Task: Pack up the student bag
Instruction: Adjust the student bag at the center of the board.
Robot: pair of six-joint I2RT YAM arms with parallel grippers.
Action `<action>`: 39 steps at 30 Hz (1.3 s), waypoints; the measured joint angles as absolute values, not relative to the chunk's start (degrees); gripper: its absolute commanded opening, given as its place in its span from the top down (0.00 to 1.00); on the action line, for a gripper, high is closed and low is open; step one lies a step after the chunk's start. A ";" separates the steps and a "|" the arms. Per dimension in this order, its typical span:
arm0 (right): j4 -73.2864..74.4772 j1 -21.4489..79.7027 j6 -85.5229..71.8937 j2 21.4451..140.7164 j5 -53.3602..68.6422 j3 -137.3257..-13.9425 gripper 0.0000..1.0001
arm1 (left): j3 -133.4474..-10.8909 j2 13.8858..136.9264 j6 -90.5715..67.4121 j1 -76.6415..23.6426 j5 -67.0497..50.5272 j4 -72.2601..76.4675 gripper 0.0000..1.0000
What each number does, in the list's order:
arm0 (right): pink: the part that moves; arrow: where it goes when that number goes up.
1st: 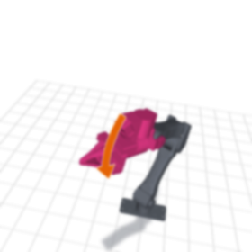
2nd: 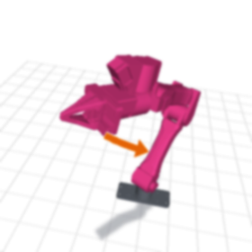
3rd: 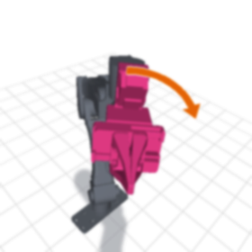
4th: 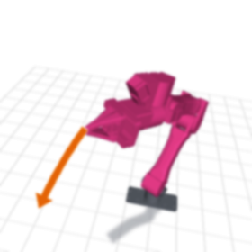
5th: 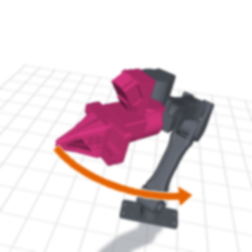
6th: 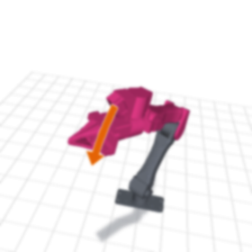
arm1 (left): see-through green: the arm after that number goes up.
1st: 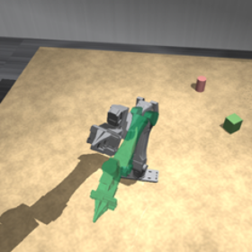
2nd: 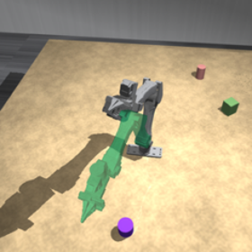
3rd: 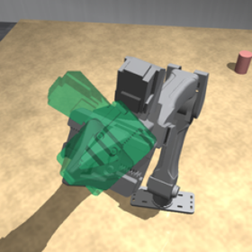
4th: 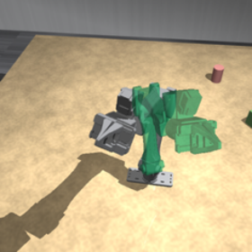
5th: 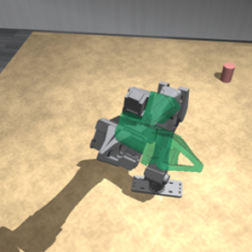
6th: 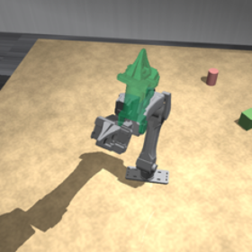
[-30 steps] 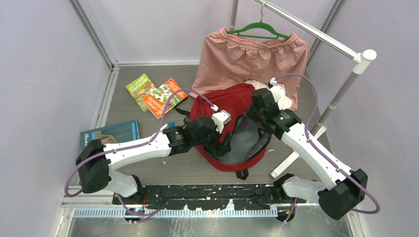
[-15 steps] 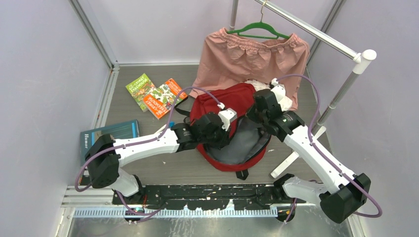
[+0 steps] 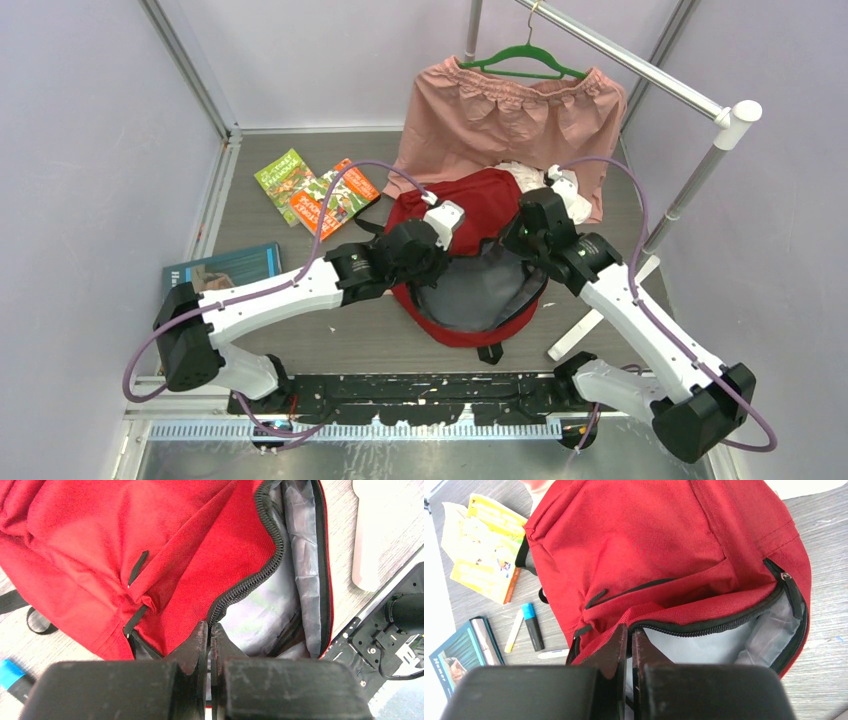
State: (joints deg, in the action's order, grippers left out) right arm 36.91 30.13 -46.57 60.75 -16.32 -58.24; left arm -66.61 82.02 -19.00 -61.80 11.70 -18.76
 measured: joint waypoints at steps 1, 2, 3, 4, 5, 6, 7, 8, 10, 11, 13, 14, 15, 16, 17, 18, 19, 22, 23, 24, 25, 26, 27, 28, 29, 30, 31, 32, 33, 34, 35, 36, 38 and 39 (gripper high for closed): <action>36.97 30.13 -46.39 60.03 -16.16 -57.71 0.99 | -66.65 81.69 -18.79 -61.76 12.05 -18.90 1.00; 36.99 30.13 -46.37 59.20 -16.10 -57.17 0.99 | -67.07 81.52 -18.57 -61.71 12.29 -19.49 1.00; 37.17 30.13 -46.35 58.50 -16.08 -56.84 0.98 | -67.55 81.54 -18.48 -61.71 12.43 -19.88 1.00; 37.45 30.13 -46.35 57.91 -16.10 -56.64 0.95 | -67.79 81.54 -18.37 -61.73 12.45 -20.14 1.00; 37.69 30.13 -46.35 57.67 -16.10 -56.62 0.90 | -68.03 81.54 -18.26 -61.73 12.49 -20.49 1.00; 37.78 30.13 -46.35 57.60 -16.10 -56.62 0.85 | -68.25 81.56 -18.11 -61.73 12.51 -20.64 1.00; 37.93 30.13 -46.28 57.63 -16.05 -56.62 0.75 | -68.29 81.58 -18.00 -61.73 12.69 -20.64 1.00; 38.15 30.13 -46.19 57.69 -15.94 -56.62 0.66 | -68.31 81.56 -17.91 -61.73 13.08 -20.67 1.00; 38.70 30.13 -46.11 57.76 -15.90 -56.62 0.51 | -68.31 81.65 -17.78 -61.65 14.06 -20.64 1.00; 39.03 30.13 -45.91 57.76 -15.86 -56.62 0.46 | -68.31 81.73 -17.78 -61.30 14.46 -20.64 1.00; 39.38 30.13 -45.52 57.74 -15.66 -56.62 0.42 | -68.31 81.97 -17.80 -60.77 14.59 -20.64 1.00; 39.53 30.13 -45.34 57.63 -15.49 -56.62 0.42 | -68.31 82.19 -17.85 -60.34 14.50 -20.67 1.00; 39.64 30.13 -45.17 57.47 -15.29 -56.62 0.42 | -68.31 82.43 -18.00 -59.66 14.24 -20.67 1.00; 39.77 30.13 -45.06 57.12 -15.09 -56.62 0.42 | -68.31 82.70 -18.11 -58.94 13.93 -20.69 1.00; 39.92 30.13 -44.93 56.51 -14.96 -56.62 0.41 | -68.31 82.96 -18.35 -57.95 13.52 -20.67 1.00; 40.01 30.13 -44.88 55.92 -14.85 -56.62 0.42 | -68.31 83.24 -18.74 -56.97 13.10 -20.62 1.00; 40.03 30.13 -44.77 55.07 -14.83 -56.62 0.42 | -68.31 83.53 -19.11 -55.99 12.62 -20.60 1.00; 40.07 30.13 -44.40 52.51 -14.81 -56.62 0.51 | -68.53 84.90 -19.46 -53.63 11.14 -20.45 1.00; 40.07 30.13 -44.25 51.81 -14.79 -56.58 0.55 | -68.64 85.38 -19.51 -53.15 10.87 -20.43 1.00; 40.10 30.13 -44.10 51.27 -14.66 -56.53 0.58 | -68.99 86.17 -19.49 -52.49 10.57 -20.53 1.00; 40.12 30.13 -44.03 51.00 -14.66 -56.45 0.61 | -69.45 86.96 -19.44 -52.05 10.37 -20.51 1.00; 40.14 30.13 -44.05 50.89 -14.48 -56.25 0.64 | -70.06 87.90 -19.38 -51.55 10.13 -20.45 1.00; 40.16 30.13 -44.03 50.89 -14.35 -56.07 0.68 | -70.72 88.86 -19.31 -50.96 9.82 -20.45 1.00; 40.23 30.13 -44.07 50.98 -14.20 -55.77 0.70 | -71.37 89.80 -19.31 -50.52 9.58 -20.47 1.00; 40.38 30.13 -44.12 51.05 -14.06 -55.48 0.71 | -72.27 90.94 -19.31 -50.00 9.21 -20.58 1.00; 40.71 30.13 -44.14 51.18 -13.89 -55.27 0.72 | -73.34 92.27 -19.31 -49.47 8.78 -20.82 1.00; 40.95 30.13 -44.12 51.29 -13.80 -55.27 0.72 | -74.46 93.45 -19.29 -49.04 8.38 -21.34 0.97; 41.01 30.13 -44.12 51.37 -13.78 -55.27 0.72 | -75.75 94.59 -19.27 -48.66 7.90 -22.13 0.90; 41.04 30.13 -44.12 51.37 -13.76 -55.27 0.72 | -77.36 95.85 -19.22 -48.42 7.42 -23.29 0.88; 41.08 30.13 -44.12 51.37 -13.76 -55.27 0.72 | -79.31 97.36 -19.16 -48.16 6.92 -24.56 0.82; 41.08 30.13 -44.12 51.37 -13.74 -55.27 0.72 | -80.95 98.52 -19.11 -47.88 6.50 -25.74 0.77; 41.10 30.13 -44.10 51.37 -13.67 -55.27 0.72 | -82.46 99.50 -19.07 -47.70 6.11 -26.92 0.72; 41.28 30.13 -44.03 51.37 -13.56 -55.27 0.68 | -84.95 100.95 -19.40 -47.59 5.06 -29.26 0.60; 41.30 30.13 -43.99 51.37 -13.43 -55.27 0.64 | -85.62 101.25 -19.49 -47.59 4.56 -30.06 0.54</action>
State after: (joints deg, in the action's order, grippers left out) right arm 41.30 30.13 -43.99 51.37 -13.43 -55.27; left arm -85.62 101.25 -19.49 -47.59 4.56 -30.06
